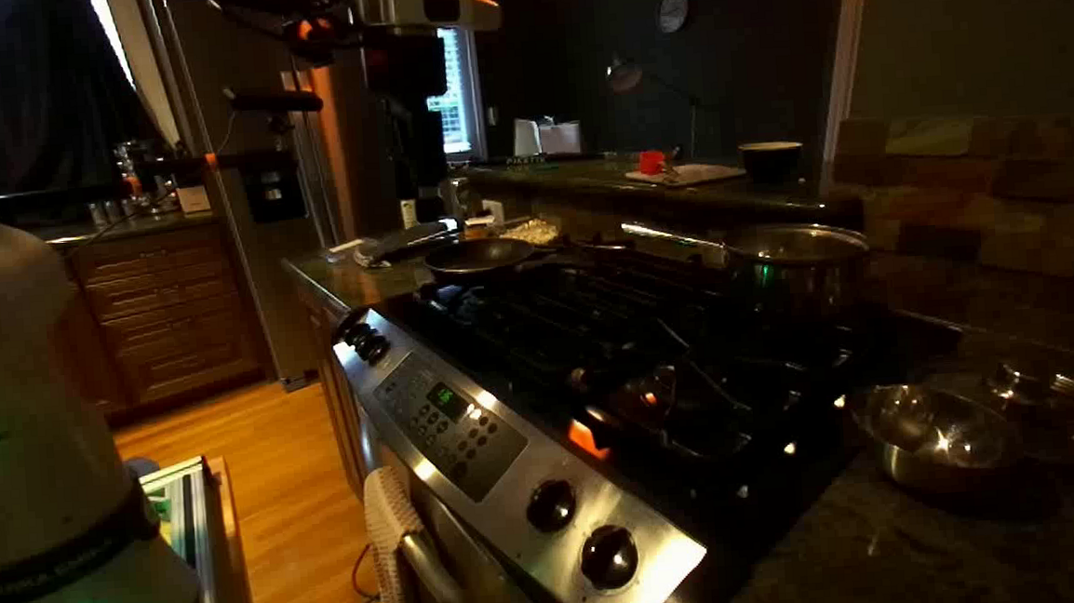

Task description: Put the clear container on the counter.

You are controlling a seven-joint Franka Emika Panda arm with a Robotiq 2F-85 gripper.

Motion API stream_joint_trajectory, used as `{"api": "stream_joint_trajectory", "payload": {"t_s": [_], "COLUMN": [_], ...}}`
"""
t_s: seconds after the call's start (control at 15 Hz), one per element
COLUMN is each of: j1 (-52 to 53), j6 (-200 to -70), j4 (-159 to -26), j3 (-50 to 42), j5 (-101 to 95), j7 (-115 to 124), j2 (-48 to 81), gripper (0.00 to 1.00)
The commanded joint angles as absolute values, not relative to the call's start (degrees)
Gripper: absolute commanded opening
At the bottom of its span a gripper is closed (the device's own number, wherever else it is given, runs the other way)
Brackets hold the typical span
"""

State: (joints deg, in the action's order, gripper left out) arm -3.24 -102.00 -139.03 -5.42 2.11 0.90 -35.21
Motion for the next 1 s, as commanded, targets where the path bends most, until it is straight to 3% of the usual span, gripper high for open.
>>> {"api": "stream_joint_trajectory", "payload": {"t_s": [0.0,0.53,0.93], "j1": [-3.8,-3.5,4.1], "j6": [-101.8,-101.9,-104.2], "j4": [-138.9,-138.5,-130.4], "j3": [-5.0,-4.6,4.6], "j5": [2.4,2.8,7.7], "j7": [0.6,1.1,3.4], "j2": [-35.1,-34.9,-30.0], "gripper": [1.0,1.0,1.0]}}
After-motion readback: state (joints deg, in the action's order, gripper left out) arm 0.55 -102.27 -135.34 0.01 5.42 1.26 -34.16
